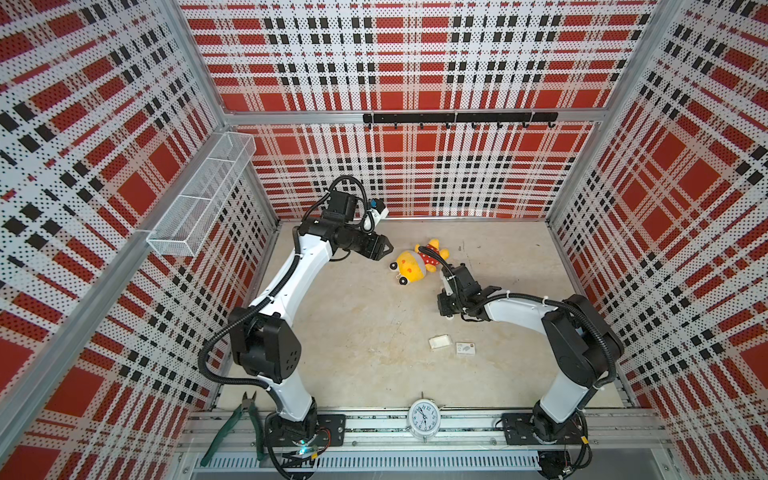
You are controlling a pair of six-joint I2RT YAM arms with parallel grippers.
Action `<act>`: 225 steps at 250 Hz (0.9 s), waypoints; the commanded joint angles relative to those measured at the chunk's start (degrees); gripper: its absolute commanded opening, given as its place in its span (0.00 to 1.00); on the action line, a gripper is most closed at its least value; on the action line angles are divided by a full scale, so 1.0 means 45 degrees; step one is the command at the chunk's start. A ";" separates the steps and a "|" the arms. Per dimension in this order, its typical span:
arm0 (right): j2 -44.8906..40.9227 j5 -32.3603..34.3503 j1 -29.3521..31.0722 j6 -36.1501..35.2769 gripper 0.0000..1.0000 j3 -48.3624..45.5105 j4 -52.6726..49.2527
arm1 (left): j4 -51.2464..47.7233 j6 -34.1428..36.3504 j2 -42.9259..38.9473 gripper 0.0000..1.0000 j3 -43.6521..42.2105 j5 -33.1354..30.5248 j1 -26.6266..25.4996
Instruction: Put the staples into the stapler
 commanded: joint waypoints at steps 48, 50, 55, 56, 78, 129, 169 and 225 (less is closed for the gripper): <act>-0.0187 -0.0031 -0.0023 -0.0126 0.28 -0.0390 0.0079 | -0.0060 0.0083 -0.0363 0.65 0.0119 -0.0042 -0.0090; -0.0192 -0.0041 -0.0015 -0.0126 0.28 -0.0399 0.0078 | -0.0061 0.0087 -0.0371 0.65 0.0113 -0.0050 -0.0081; -0.0191 -0.0044 -0.0028 -0.0126 0.28 -0.0397 0.0061 | -0.0046 0.0080 -0.0374 0.65 0.0109 -0.0050 -0.0090; -0.0192 -0.0054 -0.0030 -0.0126 0.28 -0.0399 0.0060 | -0.0053 0.0084 -0.0374 0.65 0.0107 -0.0055 -0.0080; -0.0183 -0.0084 -0.0029 -0.0131 0.27 -0.0421 -0.0003 | -0.0050 0.0089 -0.0359 0.65 0.0138 -0.0029 -0.0074; -0.0320 -0.0084 -0.0013 -0.0146 0.27 -0.0537 -0.0095 | -0.0061 0.0090 -0.0355 0.65 0.0147 -0.0037 -0.0084; -0.0416 -0.0178 -0.0013 -0.0146 0.27 -0.0621 -0.0205 | -0.0058 0.0074 -0.0315 0.65 0.0212 -0.0014 -0.0451; -0.0502 -0.0162 -0.0021 -0.0146 0.27 -0.0810 -0.0239 | -0.0045 0.0079 -0.0293 0.64 0.0240 -0.0056 -0.0500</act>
